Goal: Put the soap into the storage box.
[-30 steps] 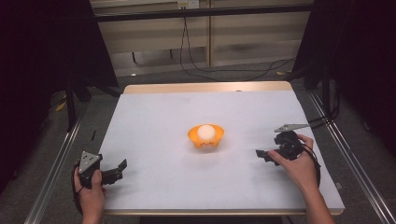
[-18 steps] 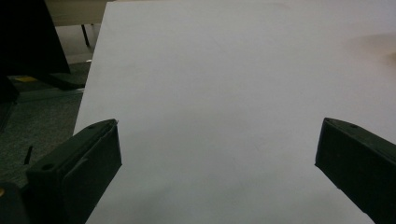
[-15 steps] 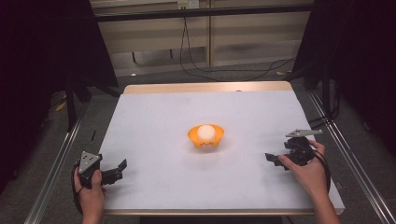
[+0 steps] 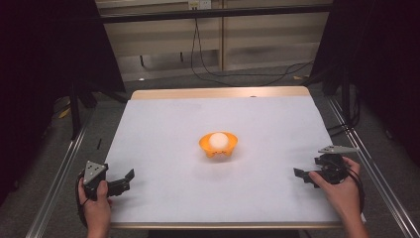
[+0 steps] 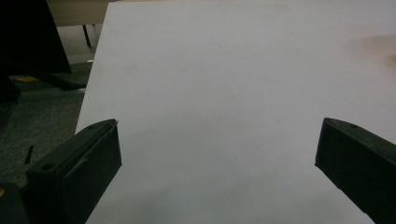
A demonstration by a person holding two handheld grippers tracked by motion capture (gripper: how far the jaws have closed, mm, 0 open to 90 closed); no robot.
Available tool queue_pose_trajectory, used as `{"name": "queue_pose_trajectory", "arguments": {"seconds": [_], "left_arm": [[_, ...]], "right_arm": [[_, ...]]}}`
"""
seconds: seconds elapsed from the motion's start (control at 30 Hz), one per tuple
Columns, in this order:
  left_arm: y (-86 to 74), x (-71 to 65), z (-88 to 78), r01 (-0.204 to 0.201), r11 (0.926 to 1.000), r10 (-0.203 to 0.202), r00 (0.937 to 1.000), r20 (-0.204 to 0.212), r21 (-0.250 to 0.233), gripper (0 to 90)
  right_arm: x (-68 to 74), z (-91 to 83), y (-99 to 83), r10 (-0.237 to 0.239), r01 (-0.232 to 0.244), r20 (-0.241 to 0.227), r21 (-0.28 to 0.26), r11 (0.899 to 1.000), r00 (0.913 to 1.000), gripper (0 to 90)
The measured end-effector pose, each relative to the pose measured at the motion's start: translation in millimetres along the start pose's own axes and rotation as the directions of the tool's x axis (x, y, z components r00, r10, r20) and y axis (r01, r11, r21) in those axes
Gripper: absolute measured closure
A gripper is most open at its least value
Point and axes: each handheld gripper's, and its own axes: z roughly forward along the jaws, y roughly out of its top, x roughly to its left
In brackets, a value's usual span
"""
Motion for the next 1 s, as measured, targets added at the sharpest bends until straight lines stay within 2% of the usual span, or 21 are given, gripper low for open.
{"name": "queue_pose_trajectory", "arguments": {"seconds": [0.3,0.7,1.0], "left_arm": [[0.1,0.6,-0.4,-0.010,1.0000,0.010,0.9999,-0.005,0.000,0.1],[-0.1,0.3,-0.3,-0.003,1.0000,0.003,1.0000,-0.001,-0.002,0.1],[-0.1,0.3,-0.3,-0.001,1.0000,0.001,1.0000,-0.003,-0.003,0.1]], "right_arm": [[-10.5,-11.5,-15.6,0.024,-0.025,-0.002,-0.031,0.999,0.9997,0.0],[-20.2,-31.5,-31.8,0.038,-0.036,0.031,-0.072,0.997,0.9988,0.0],[-28.6,-47.3,-44.6,0.051,-0.046,0.039,-0.113,0.993,0.9979,0.0]]}}
